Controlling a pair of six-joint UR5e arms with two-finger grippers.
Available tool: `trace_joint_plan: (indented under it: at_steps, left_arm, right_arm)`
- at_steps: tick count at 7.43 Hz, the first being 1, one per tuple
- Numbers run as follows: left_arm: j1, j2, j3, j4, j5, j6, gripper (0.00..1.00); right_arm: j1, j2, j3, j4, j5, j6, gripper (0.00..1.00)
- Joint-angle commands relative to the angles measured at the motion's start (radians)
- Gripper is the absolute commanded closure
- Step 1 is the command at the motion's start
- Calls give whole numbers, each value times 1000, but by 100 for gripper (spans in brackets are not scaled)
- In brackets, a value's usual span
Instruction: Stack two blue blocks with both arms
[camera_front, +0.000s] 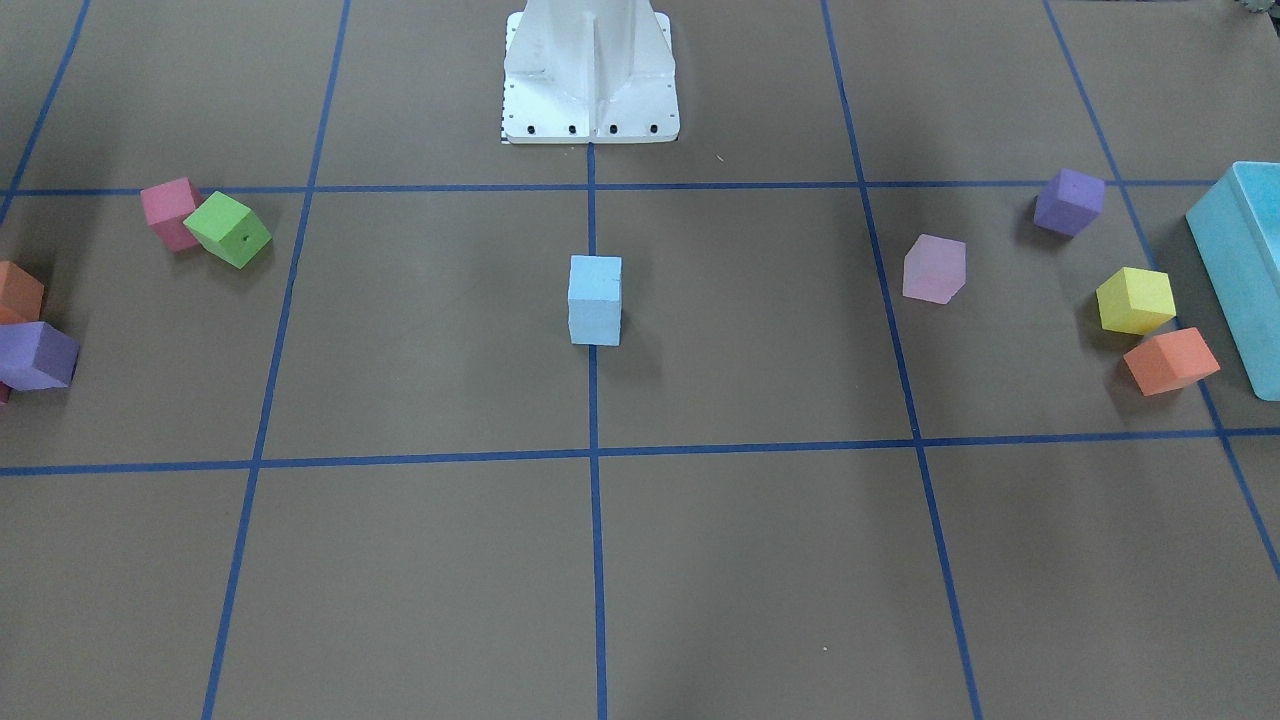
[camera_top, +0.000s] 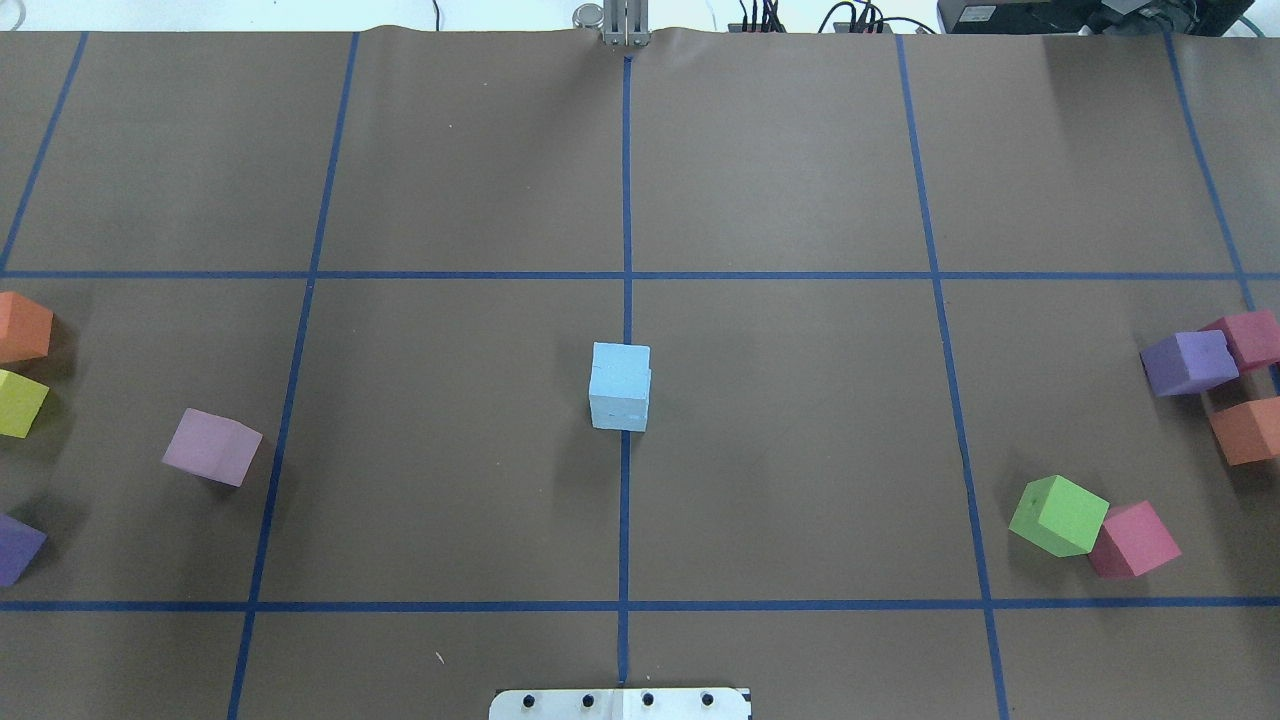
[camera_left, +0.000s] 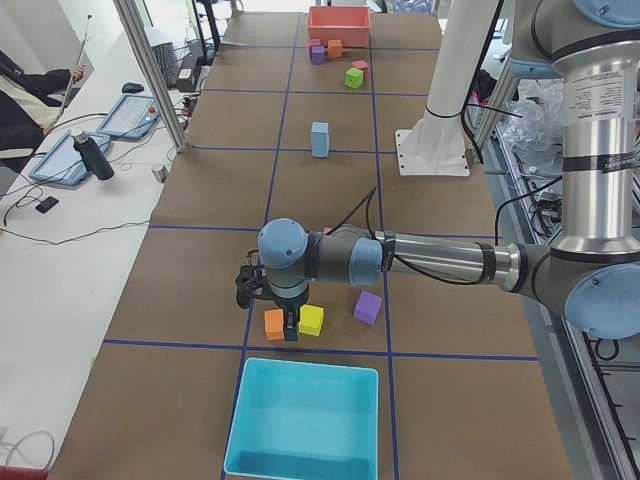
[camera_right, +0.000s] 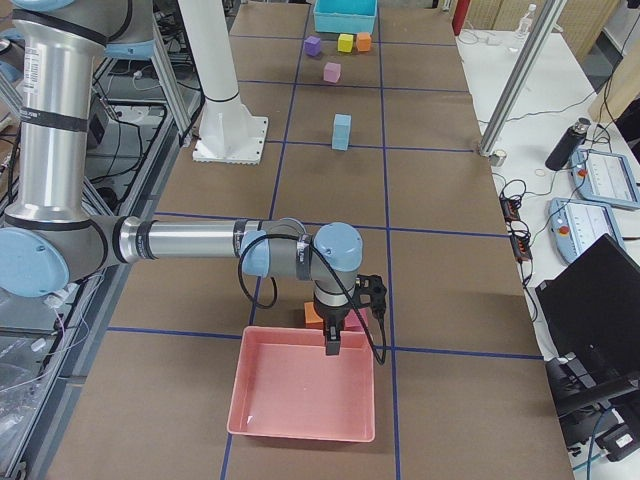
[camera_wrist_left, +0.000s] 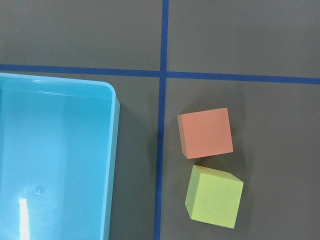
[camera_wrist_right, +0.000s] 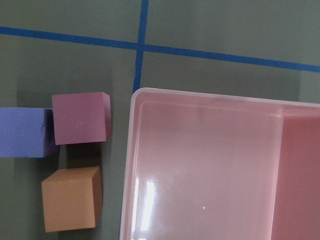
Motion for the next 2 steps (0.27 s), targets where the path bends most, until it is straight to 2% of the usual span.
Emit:
trace_joint_plan:
  at_steps: [1, 2]
  left_arm:
    - [0, 0, 0, 1, 0, 0, 2]
    - [0, 0, 0, 1, 0, 0, 2]
  right_arm:
    - [0, 0, 0, 0, 0, 0, 0]
    - [0, 0, 0, 0, 0, 0, 0]
